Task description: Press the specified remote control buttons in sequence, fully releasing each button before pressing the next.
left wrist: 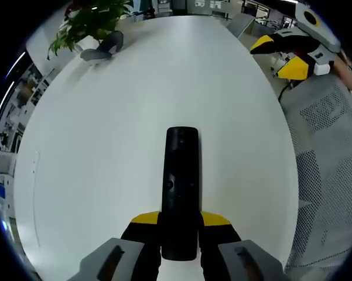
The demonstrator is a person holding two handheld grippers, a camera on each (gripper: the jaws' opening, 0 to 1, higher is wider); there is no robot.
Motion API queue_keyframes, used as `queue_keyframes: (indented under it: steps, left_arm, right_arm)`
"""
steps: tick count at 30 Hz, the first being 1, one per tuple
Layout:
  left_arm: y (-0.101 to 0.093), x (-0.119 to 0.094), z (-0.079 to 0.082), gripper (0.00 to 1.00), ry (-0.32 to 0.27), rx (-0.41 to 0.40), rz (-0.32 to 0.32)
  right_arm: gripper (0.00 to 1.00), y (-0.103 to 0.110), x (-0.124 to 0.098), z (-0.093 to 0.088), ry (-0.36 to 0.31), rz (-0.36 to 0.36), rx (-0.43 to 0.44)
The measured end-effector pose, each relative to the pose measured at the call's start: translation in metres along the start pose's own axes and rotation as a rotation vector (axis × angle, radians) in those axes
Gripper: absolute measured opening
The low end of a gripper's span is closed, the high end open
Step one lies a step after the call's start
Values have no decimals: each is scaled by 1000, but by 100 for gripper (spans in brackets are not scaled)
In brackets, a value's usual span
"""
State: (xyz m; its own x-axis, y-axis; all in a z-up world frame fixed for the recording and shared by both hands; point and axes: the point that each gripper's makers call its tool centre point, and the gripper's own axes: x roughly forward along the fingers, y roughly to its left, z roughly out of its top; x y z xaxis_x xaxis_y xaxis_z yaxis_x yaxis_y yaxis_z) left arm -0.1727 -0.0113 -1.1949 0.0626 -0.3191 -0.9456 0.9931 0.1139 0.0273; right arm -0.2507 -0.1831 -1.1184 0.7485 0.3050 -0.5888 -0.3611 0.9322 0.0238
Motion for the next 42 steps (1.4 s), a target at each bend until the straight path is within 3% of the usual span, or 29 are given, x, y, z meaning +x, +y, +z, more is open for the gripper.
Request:
queue_keyframes:
  steps: [17, 42]
  left_arm:
    - [-38, -4, -10, 23, 25, 5, 3]
    - [-82, -10, -21, 23, -26, 41, -14]
  right_arm:
    - [33, 11, 1, -2, 16, 49, -23]
    - [32, 18, 4, -11, 71, 78, -50]
